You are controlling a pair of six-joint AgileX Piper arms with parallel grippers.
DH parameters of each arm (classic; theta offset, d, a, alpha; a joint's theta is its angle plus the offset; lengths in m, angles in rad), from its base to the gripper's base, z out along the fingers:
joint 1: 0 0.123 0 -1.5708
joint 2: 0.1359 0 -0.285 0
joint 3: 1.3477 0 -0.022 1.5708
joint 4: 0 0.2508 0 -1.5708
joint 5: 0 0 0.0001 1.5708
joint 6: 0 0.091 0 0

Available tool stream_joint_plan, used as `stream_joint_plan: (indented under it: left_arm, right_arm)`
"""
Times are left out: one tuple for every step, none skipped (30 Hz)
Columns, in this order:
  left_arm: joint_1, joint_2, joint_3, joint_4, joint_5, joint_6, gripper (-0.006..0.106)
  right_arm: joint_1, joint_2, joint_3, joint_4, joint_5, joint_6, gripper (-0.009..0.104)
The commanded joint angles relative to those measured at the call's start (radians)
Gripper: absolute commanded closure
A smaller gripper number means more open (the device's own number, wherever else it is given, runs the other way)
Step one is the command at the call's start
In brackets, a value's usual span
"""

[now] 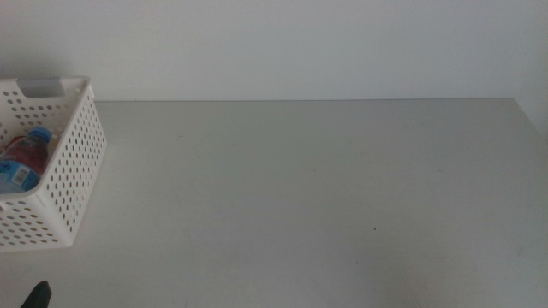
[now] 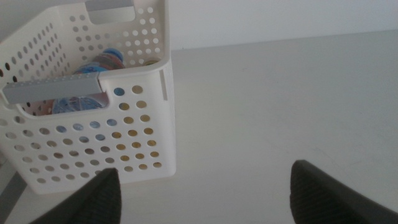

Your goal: Use arms to grab the bottles and put them into the dustbin to the left of the table.

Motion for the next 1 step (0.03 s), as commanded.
stream_joint_plan:
  left_arm:
    - [0.000, -0.027, 0.003, -0.021, -0.074, -0.007, 0.008]
  right_arm:
    - [-0.007, -0.023, -0.009, -0.006, -0.071, -0.009, 0.010]
